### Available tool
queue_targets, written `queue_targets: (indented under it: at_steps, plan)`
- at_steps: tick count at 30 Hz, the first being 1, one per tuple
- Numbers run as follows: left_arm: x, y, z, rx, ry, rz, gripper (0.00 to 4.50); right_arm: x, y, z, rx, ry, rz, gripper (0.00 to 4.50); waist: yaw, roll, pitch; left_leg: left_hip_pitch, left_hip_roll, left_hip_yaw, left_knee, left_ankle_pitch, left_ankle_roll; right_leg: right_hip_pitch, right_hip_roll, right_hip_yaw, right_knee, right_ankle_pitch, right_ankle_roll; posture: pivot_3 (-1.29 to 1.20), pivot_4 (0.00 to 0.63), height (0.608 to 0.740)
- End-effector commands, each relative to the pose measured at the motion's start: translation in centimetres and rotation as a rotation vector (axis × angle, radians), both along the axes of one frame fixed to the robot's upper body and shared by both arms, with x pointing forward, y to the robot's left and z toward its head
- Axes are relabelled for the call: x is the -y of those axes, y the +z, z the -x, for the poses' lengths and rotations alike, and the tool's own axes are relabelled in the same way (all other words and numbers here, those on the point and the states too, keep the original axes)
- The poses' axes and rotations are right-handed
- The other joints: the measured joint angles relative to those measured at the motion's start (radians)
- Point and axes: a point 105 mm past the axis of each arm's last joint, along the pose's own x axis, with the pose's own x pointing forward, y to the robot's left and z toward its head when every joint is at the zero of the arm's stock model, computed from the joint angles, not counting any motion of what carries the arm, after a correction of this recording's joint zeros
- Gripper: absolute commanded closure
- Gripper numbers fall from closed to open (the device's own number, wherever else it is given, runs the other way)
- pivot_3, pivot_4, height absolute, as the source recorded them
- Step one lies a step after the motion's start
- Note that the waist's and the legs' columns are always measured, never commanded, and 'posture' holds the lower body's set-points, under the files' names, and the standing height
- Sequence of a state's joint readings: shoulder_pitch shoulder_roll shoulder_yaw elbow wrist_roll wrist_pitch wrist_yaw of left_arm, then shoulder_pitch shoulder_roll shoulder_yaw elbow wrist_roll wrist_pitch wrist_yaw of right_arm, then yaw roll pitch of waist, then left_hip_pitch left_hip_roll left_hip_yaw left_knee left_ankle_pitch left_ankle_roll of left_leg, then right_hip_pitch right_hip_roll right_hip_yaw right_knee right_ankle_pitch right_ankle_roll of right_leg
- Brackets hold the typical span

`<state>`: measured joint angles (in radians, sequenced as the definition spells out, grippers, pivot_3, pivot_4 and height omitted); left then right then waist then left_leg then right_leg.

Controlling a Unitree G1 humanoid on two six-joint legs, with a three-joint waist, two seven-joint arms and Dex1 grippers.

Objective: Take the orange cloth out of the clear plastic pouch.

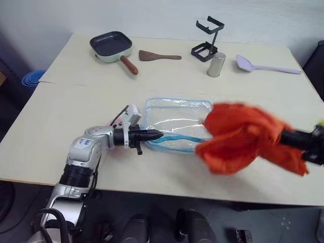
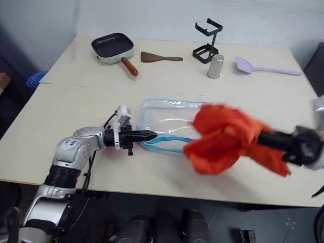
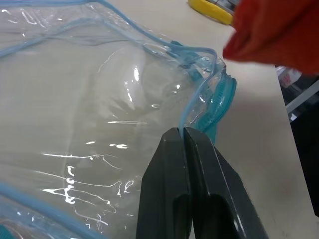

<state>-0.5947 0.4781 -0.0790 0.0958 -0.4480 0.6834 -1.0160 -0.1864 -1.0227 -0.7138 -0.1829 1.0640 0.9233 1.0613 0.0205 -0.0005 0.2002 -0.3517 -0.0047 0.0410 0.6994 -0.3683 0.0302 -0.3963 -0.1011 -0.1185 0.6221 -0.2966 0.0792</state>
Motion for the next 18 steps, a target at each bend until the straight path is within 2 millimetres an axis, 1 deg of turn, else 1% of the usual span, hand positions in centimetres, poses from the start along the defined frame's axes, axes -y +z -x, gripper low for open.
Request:
queue_targets:
  at_steps: [1, 2, 3, 5, 6, 8, 9, 10, 12, 13, 15, 17, 18]
  plan:
    - [-0.1, 0.8, 0.6, 0.063, -0.051, -0.008, 4.50, 3.3, 3.0, -2.8, 0.279, -0.204, 0.094, 4.48, 0.000, 0.000, 0.000, 0.000, 0.000, 0.000, 0.000, 0.000, 0.000, 0.000, 0.000, 0.000, 0.000, 0.000, 0.000, 0.00, 0.150, 0.740]
    - [-0.2, 0.7, 0.6, 0.069, -0.056, -0.015, 4.50, 3.5, 2.4, -3.4, 0.295, -0.202, 0.143, 4.48, 0.000, 0.000, 0.000, 0.000, 0.000, 0.001, 0.000, 0.000, 0.000, 0.000, 0.000, 0.000, 0.000, 0.000, 0.000, 0.00, 0.150, 0.740]
    - [-0.2, 0.7, 0.7, 0.074, -0.063, -0.022, 4.50, 3.8, 1.1, -4.3, 0.304, -0.216, 0.221, 4.48, 0.002, 0.000, 0.000, 0.000, 0.000, 0.001, -0.001, 0.000, 0.000, 0.000, 0.001, 0.000, 0.000, 0.000, 0.000, 0.00, 0.150, 0.740]
    - [-0.3, 0.5, 0.8, 0.087, -0.080, -0.039, 4.50, 3.5, -2.3, -5.1, 0.313, -0.154, 0.402, 4.48, 0.005, 0.000, 0.000, 0.000, 0.000, 0.000, -0.002, 0.000, -0.001, 0.000, 0.002, -0.001, -0.001, 0.000, 0.000, 0.00, 0.150, 0.740]
    - [-0.3, 0.4, 0.8, 0.093, -0.085, -0.044, 4.50, 3.4, -3.5, -5.2, 0.309, -0.120, 0.460, 4.48, 0.006, 0.000, 0.000, -0.001, 0.000, 0.000, -0.002, 0.000, -0.001, 0.000, 0.002, -0.001, -0.001, 0.000, 0.000, 0.00, 0.150, 0.740]
    - [-0.4, 0.2, 1.0, 0.110, -0.101, -0.066, 4.50, 3.6, -8.3, -4.8, 0.244, -0.014, 0.613, 4.48, 0.007, 0.000, 0.000, -0.002, 0.000, 0.000, -0.002, 0.000, -0.001, -0.001, 0.001, -0.002, -0.001, 0.000, 0.000, 0.00, 0.150, 0.740]
    - [-0.4, 0.1, 1.0, 0.117, -0.109, -0.080, 4.50, 4.0, -10.0, -4.6, 0.213, 0.005, 0.654, 4.48, 0.008, 0.000, 0.000, -0.002, 0.000, 0.000, -0.002, 0.000, -0.001, -0.001, 0.001, -0.002, -0.001, 0.000, 0.000, 0.00, 0.150, 0.740]
    - [-0.4, 0.0, 1.1, 0.125, -0.116, -0.091, 4.50, 4.5, -11.3, -4.4, 0.181, 0.016, 0.669, 4.48, 0.008, 0.000, 0.000, -0.002, -0.001, 0.000, -0.002, 0.000, 0.000, -0.001, 0.001, -0.002, -0.001, 0.000, 0.000, 0.00, 0.150, 0.740]
    - [-0.5, -0.1, 1.1, 0.134, -0.122, -0.104, 4.50, 5.1, -12.4, -4.3, 0.158, 0.006, 0.678, 4.48, 0.007, 0.000, 0.000, -0.002, -0.001, 0.000, -0.001, 0.000, 0.000, -0.001, 0.001, -0.002, -0.001, 0.000, 0.000, 0.00, 0.150, 0.740]
    - [-0.6, -0.1, 1.1, 0.146, -0.127, -0.114, 4.50, 5.9, -13.0, -4.2, 0.128, -0.014, 0.695, 4.48, 0.004, 0.001, 0.001, -0.002, -0.001, 0.000, -0.001, 0.000, 0.000, -0.001, 0.001, -0.002, -0.001, 0.000, 0.000, 0.00, 0.150, 0.740]
    - [-0.7, -0.2, 1.2, 0.170, -0.132, -0.135, 4.50, 7.2, -13.6, -4.1, 0.115, -0.058, 0.734, 4.48, 0.000, 0.001, 0.001, -0.001, 0.000, 0.001, -0.001, 0.001, 0.000, 0.000, 0.000, -0.002, 0.000, 0.000, 0.000, 0.00, 0.150, 0.740]
    - [-0.8, -0.1, 1.4, 0.170, -0.144, -0.127, 4.50, 7.7, -13.4, -4.0, 0.152, -0.061, 0.755, 3.89, -0.002, 0.001, 0.001, 0.000, 0.000, 0.001, -0.001, 0.001, 0.000, 0.000, 0.001, -0.002, 0.000, 0.000, 0.000, 0.00, 0.150, 0.740]
    - [-0.8, 0.1, 1.5, 0.184, -0.159, -0.118, 4.28, 7.9, -13.7, -3.7, 0.115, -0.060, 0.734, 3.65, -0.003, 0.001, 0.001, 0.000, 0.000, 0.001, -0.001, 0.001, 0.000, 0.000, 0.001, -0.002, 0.000, 0.000, 0.000, 0.00, 0.150, 0.740]
